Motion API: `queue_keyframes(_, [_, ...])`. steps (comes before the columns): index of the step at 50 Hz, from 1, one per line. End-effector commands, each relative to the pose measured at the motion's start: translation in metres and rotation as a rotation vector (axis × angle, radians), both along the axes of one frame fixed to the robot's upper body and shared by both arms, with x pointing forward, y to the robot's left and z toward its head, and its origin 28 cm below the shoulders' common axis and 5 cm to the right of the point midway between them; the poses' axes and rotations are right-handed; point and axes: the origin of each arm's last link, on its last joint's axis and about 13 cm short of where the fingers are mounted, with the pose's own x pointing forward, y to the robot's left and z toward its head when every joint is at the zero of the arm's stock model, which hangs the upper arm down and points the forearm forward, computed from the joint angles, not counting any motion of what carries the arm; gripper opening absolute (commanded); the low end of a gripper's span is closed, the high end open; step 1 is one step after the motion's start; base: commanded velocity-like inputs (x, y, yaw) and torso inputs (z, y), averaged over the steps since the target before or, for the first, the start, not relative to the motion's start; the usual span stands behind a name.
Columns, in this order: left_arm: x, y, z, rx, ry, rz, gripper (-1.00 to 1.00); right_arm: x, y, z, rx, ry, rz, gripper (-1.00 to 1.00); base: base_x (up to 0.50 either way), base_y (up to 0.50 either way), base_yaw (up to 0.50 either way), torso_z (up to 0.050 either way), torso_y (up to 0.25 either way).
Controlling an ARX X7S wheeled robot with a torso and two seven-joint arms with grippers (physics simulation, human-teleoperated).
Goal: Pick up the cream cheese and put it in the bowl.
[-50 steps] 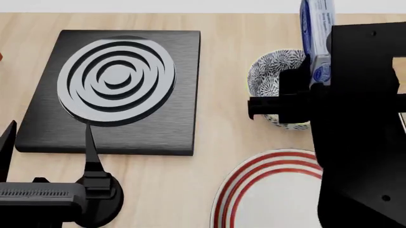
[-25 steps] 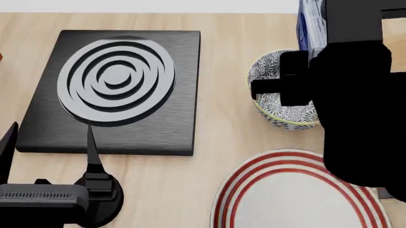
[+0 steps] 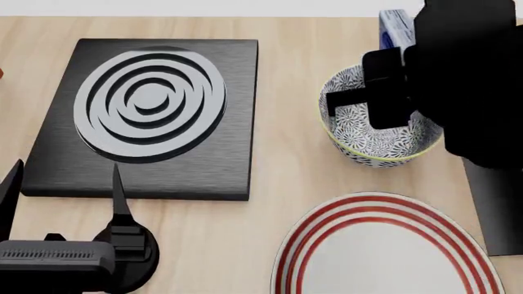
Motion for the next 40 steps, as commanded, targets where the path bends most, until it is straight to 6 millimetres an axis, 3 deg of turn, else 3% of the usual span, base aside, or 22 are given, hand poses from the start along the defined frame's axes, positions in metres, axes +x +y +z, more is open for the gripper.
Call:
queue_keyframes(1, [-0.001, 0.000, 0.000, 0.000, -0.002, -0.003, 1.00, 0.006, -0.004, 0.021, 0.017, 0.058, -0.009, -1.00, 0.00, 0.00, 0.00, 0.000, 0.000])
queue_keyframes(40, [-0.001, 0.000, -0.001, 0.004, 0.002, -0.008, 1.00, 0.055, -0.007, -0.001, 0.140, 0.195, -0.037, -1.00, 0.00, 0.00, 0.00, 0.000, 0.001])
